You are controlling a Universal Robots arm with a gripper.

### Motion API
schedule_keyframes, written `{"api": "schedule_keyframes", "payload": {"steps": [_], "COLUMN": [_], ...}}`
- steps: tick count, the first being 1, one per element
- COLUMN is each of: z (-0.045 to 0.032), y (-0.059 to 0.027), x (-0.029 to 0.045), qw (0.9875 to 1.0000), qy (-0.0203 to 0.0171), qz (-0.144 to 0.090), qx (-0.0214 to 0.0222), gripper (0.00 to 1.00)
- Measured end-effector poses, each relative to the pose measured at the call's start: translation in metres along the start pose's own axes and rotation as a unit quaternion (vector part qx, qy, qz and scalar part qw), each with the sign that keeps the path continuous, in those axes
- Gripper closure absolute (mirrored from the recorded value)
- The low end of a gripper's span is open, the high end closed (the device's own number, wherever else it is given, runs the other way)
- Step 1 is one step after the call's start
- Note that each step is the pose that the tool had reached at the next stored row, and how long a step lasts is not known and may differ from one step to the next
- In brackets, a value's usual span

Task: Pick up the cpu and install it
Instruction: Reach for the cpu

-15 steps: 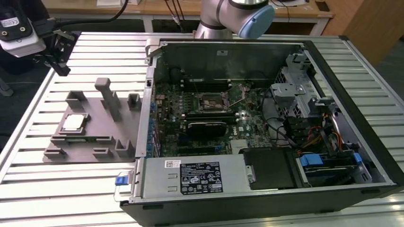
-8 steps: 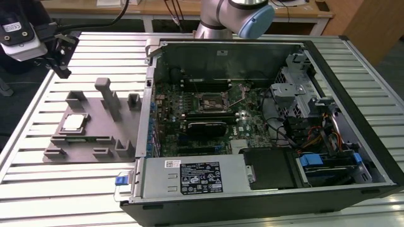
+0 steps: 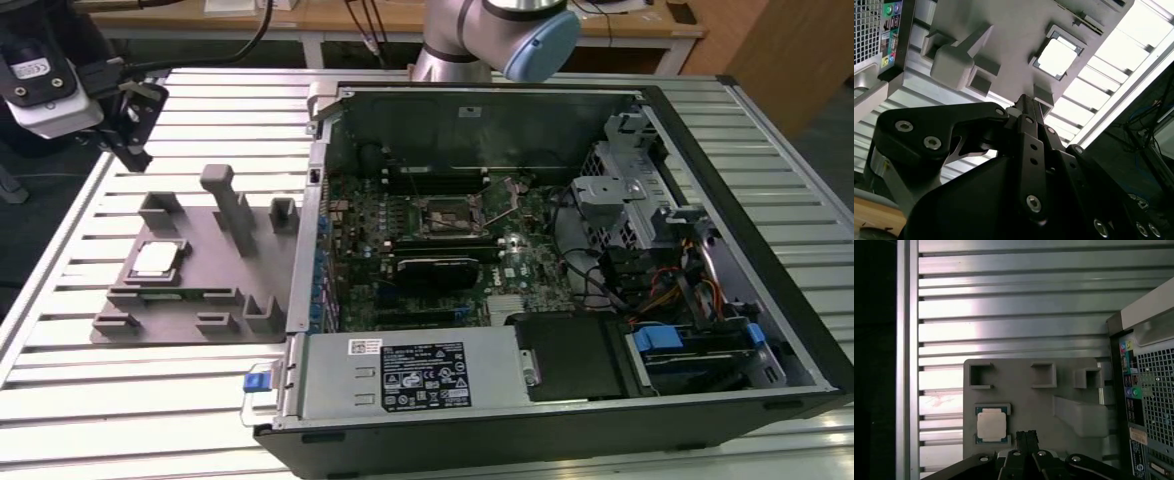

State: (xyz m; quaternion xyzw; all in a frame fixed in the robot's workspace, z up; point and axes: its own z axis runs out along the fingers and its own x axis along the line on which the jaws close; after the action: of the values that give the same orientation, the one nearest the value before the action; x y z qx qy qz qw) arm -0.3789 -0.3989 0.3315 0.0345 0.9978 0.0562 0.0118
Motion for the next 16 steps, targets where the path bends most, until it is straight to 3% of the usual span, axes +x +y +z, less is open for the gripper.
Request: {"api": "schedule_keyframes", "payload": {"steps": [16], "z": [0.012], "y": [-0.0015], "x": [0.0027], "qw": [1.0], "qy": [0.0001], "qz": [0.0], "qx": [0.0], "gripper": [0.89]}}
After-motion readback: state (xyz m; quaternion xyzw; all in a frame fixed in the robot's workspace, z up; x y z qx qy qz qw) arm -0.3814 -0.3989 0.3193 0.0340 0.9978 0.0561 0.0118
